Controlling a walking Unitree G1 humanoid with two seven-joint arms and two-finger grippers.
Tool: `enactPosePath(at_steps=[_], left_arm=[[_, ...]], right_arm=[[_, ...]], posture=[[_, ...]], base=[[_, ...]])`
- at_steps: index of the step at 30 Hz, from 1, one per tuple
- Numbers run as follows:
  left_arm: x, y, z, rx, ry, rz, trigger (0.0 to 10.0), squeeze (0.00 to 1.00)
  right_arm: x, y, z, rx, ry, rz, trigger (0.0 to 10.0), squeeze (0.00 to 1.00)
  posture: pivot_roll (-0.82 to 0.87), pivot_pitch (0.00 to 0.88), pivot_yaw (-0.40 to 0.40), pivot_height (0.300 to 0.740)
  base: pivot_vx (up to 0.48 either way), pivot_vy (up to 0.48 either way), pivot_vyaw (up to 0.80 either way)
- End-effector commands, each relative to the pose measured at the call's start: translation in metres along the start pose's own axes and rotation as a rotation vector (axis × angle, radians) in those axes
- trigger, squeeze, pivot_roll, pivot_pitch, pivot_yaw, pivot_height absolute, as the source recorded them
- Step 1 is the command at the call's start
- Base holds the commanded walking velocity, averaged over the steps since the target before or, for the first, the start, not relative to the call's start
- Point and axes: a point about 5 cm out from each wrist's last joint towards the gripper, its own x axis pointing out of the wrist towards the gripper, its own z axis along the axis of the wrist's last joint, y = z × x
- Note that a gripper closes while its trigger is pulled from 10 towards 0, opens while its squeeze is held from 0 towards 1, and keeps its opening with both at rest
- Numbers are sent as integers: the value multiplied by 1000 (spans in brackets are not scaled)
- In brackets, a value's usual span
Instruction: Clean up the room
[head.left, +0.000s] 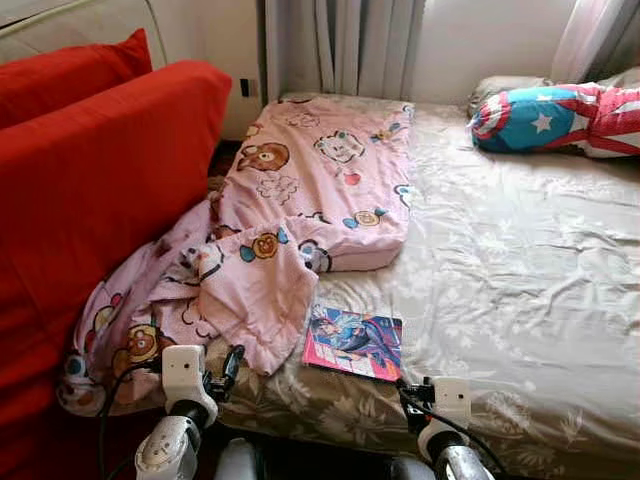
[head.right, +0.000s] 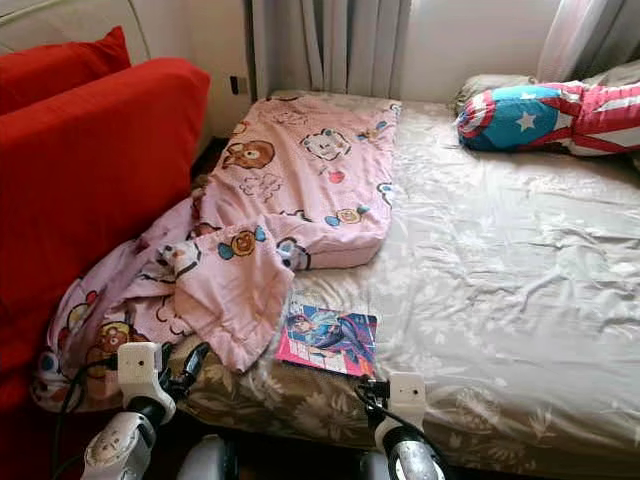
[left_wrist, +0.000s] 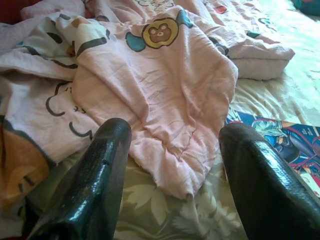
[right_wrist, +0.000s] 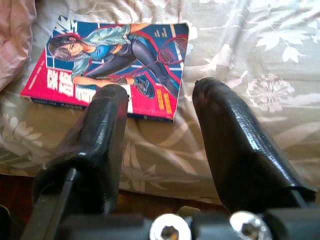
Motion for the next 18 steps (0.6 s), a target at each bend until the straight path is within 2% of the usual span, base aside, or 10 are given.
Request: enactPosePath(at_steps=[1,2,8,10,18], left_arm=[[2,-1,3,2,-4,-3,10000,0],[2,-1,2,2,-3,-4,10000,0],[2,-2,2,3,0,-9,10000,0],[3,-3,2,4,0,-13,10000,0],[3,-4,3,4,-6,-20,10000,0]], right_arm=[[1,1,-1,-18,15,13,10000,0],[1,1,-1,-17,17,11,10000,0],[0,-1,-4,-8,36,3,10000,0],[-1,-5,-6,26,46,-27,10000,0],[-2,-7,-8,27,54,-23,10000,0]], posture=[[6,56,-24,635],[7,55,-23,635],[5,56,-23,635],[5,55,-23,635],[6,57,-21,635]], base=[[420,0,0],[420,0,0],[421,0,732],[420,0,0],[423,0,0]])
